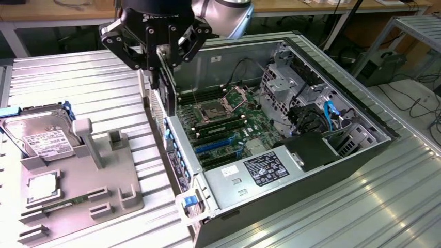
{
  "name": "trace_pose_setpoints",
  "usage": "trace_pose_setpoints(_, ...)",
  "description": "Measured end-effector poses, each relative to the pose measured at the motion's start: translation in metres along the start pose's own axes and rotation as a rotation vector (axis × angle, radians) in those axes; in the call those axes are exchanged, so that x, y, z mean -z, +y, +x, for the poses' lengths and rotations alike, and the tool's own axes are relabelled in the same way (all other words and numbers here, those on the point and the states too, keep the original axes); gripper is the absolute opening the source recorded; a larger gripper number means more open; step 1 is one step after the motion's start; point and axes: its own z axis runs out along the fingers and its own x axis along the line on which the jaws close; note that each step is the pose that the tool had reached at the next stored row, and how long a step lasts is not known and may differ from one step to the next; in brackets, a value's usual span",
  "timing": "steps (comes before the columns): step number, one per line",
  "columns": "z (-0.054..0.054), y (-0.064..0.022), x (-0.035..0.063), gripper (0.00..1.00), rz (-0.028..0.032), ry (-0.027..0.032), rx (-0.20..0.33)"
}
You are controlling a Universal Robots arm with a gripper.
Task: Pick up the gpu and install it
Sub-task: 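Pick up the gpu and move the gpu toward the slot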
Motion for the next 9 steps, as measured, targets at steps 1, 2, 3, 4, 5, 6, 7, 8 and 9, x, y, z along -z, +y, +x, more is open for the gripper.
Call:
trace_pose_setpoints(1,-0.006,0.0000,-0.0001,0.28,0.0000,0.0000,0.000)
trace_pose_setpoints(2,-0.009,0.0000,-0.0002,0.28,0.0000,0.0000,0.000)
trace_pose_setpoints(3,-0.014,0.0000,-0.0003,0.28,-0.0001,-0.0001,0.000)
trace_pose_setpoints(4,-0.018,0.0000,-0.0004,0.28,0.0000,-0.0001,0.000)
trace_pose_setpoints(5,-0.020,0.0000,-0.0005,0.28,0.0000,0.0000,0.000)
trace_pose_setpoints(6,-0.022,0.0000,-0.0004,0.28,0.0000,0.0000,0.000)
trace_pose_setpoints(7,-0.025,0.0000,-0.0005,0.28,0.0000,0.0000,0.000)
trace_pose_setpoints(8,-0.027,0.0000,-0.0006,0.28,0.0000,0.0000,0.000)
trace_pose_setpoints(9,-0.028,-0.0001,-0.0006,0.28,0.0000,0.0000,0.000)
